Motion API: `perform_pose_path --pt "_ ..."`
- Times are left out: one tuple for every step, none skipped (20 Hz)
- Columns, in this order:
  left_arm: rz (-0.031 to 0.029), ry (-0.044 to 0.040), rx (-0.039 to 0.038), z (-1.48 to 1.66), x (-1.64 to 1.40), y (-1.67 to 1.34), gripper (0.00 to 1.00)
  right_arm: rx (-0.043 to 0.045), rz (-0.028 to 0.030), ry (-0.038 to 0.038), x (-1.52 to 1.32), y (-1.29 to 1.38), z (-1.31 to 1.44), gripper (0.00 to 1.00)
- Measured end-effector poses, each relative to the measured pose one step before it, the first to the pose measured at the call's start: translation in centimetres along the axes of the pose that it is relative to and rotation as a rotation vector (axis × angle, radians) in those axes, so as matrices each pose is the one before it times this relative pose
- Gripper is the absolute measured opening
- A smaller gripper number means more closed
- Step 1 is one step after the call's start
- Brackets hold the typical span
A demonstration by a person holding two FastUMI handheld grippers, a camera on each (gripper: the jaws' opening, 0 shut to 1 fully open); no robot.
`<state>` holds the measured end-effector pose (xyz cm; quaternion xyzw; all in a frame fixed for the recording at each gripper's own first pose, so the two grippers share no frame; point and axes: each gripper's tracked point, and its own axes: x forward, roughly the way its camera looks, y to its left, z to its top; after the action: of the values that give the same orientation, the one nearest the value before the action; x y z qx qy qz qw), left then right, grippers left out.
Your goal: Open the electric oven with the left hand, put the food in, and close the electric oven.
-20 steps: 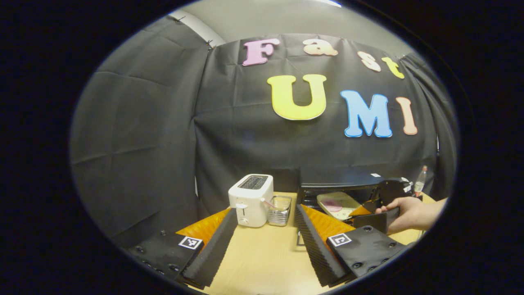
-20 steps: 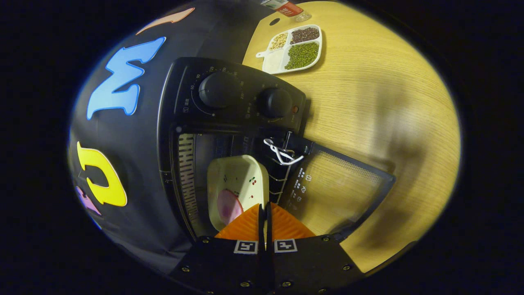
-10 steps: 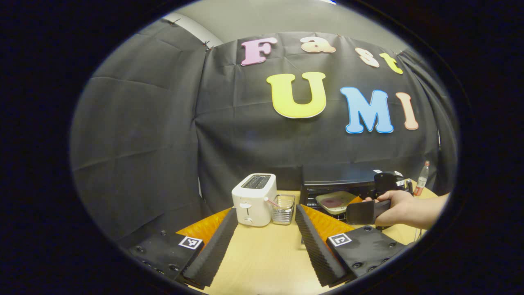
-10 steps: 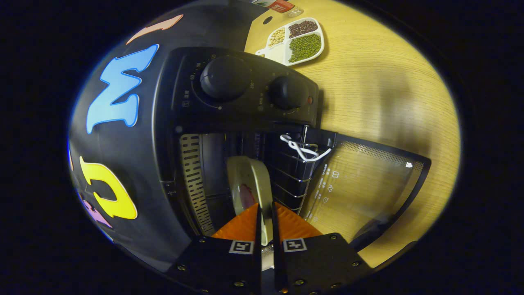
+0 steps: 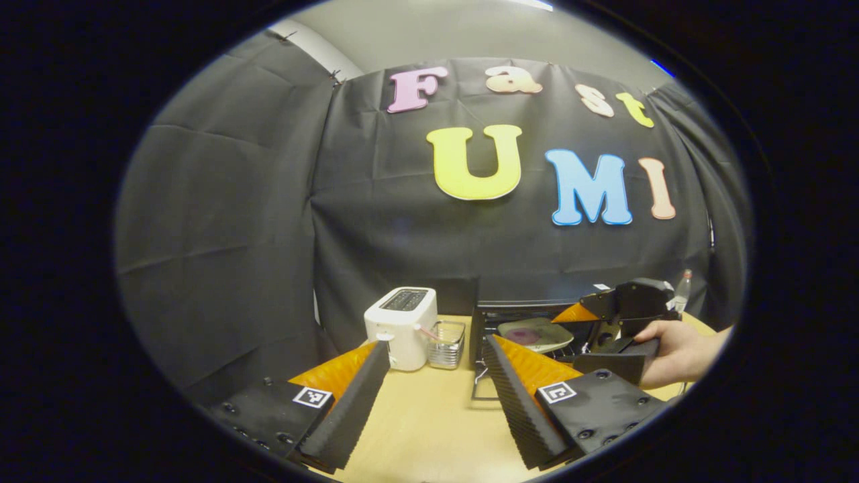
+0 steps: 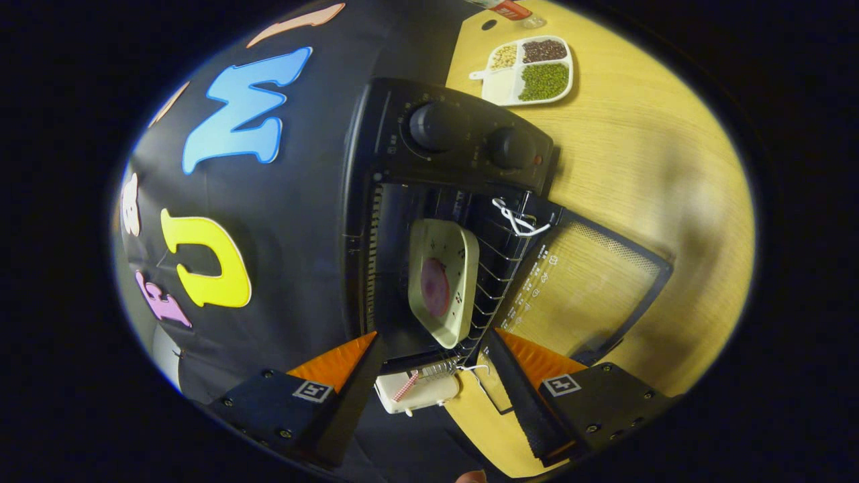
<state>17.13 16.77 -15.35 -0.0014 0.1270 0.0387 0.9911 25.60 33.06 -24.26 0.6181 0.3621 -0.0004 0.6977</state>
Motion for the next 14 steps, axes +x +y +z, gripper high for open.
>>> perform_pose_path --pt "-0.00600 -0.00129 -0.00105 0.112 -0.297 -0.399 0.96 -0.03853 0.01404 -0.00187 -0.980 0.322 0.199 0.97" --pt "-0.00715 -0.00133 -0.00044 0.023 -0.294 -0.362 1.00 -0.04343 0.00993 0.00256 -0.984 0.191 0.161 0.97" --pt "-0.00402 0.00035 -0.00017 -0.050 -0.301 -0.302 1.00 -0.04845 0.00254 0.00516 -1.130 0.064 0.123 0.97" --pt "-0.00519 0.00339 -0.00367 -0.191 -0.190 -0.340 1.00 -0.04262 0.00905 0.00453 -1.089 -0.174 0.136 0.97" --pt "-0.00723 0.00312 -0.00755 -0.074 -0.190 -0.375 0.96 -0.04271 0.00558 0.00286 -1.029 -0.039 0.109 0.97" --pt "-0.00900 0.00363 -0.00759 -0.297 -0.309 -0.477 0.98 -0.04360 0.00303 -0.00070 -1.182 -0.163 0.337 0.97" --pt "-0.00775 0.00134 -0.00414 -0.113 -0.187 -0.484 1.00 -0.04598 0.01025 -0.00650 -1.303 0.032 0.385 0.98" --pt "-0.00758 0.00332 -0.00114 -0.346 -0.107 -0.488 1.00 -0.05508 0.01487 -0.01229 -1.163 0.075 0.594 0.97" --pt "-0.00784 0.00845 -0.00078 -0.230 0.007 -0.369 1.00 -0.05492 0.01227 -0.01501 -1.153 0.084 0.534 0.97" --pt "-0.01025 0.01031 -0.00345 -0.475 -0.009 -0.486 0.95 -0.05107 0.00869 -0.01511 -1.164 0.086 0.590 0.97" --pt "-0.01155 0.00860 -0.00560 -0.361 -0.064 -0.590 0.90 -0.05341 0.00767 -0.01746 -1.297 0.069 0.554 0.97" --pt "-0.01158 0.00599 -0.00542 -0.287 0.028 -0.593 0.90 -0.05400 0.00242 -0.01971 -1.012 -0.135 0.691 0.98" --pt "-0.01072 0.00727 -0.00358 -0.313 0.040 -0.626 0.91 -0.05232 -0.00226 -0.01973 -0.987 -0.248 0.586 0.98" --pt "-0.00876 0.00834 -0.00237 -0.442 -0.007 -0.453 0.91 -0.04922 -0.00038 -0.01572 -0.940 -0.202 0.583 0.97"
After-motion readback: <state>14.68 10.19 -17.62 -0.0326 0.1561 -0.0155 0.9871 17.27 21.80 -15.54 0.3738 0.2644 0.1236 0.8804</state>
